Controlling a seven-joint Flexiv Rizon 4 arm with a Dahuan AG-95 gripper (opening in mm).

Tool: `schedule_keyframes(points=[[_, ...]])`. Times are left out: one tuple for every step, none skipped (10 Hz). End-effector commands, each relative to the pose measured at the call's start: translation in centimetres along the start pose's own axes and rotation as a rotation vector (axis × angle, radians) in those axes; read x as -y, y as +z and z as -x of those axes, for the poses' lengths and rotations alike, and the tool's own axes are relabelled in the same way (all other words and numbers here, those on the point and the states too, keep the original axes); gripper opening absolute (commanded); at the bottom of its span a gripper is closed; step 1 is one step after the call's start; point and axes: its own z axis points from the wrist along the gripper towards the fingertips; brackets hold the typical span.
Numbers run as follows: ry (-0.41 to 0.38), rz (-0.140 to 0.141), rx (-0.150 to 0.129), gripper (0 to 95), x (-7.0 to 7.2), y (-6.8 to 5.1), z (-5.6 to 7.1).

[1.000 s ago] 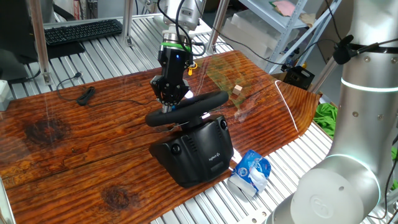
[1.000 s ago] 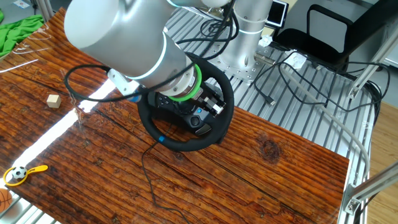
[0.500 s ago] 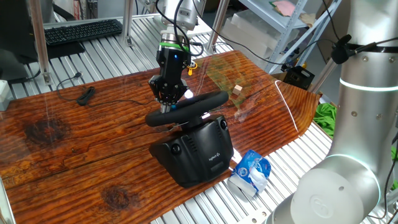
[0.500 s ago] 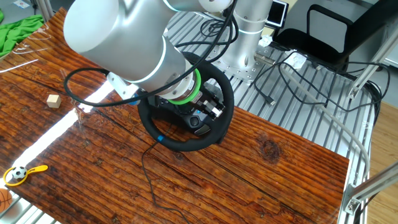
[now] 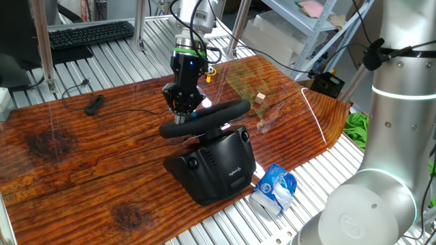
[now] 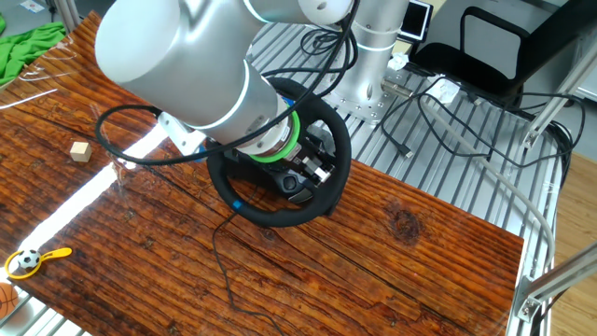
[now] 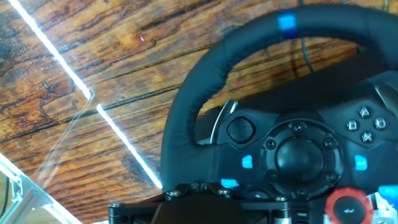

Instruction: Rotate the steering wheel 90 degrees counterclockwise

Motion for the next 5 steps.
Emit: schedule_keyframes(points=[[-0.001,-0.021,0.015,0.0,0.01,-0.03,0.29],[-0.002,-0.031,0.030,0.0,0.05,0.02,0.48],[-0.002,-0.035,0.038,0.0,0.08,0.04,0.57],[-0.001,-0.036,0.049,0.0,0.12,0.05,0.70],[0.000,-0.042,0.056,0.0,0.18,0.05,0.85]])
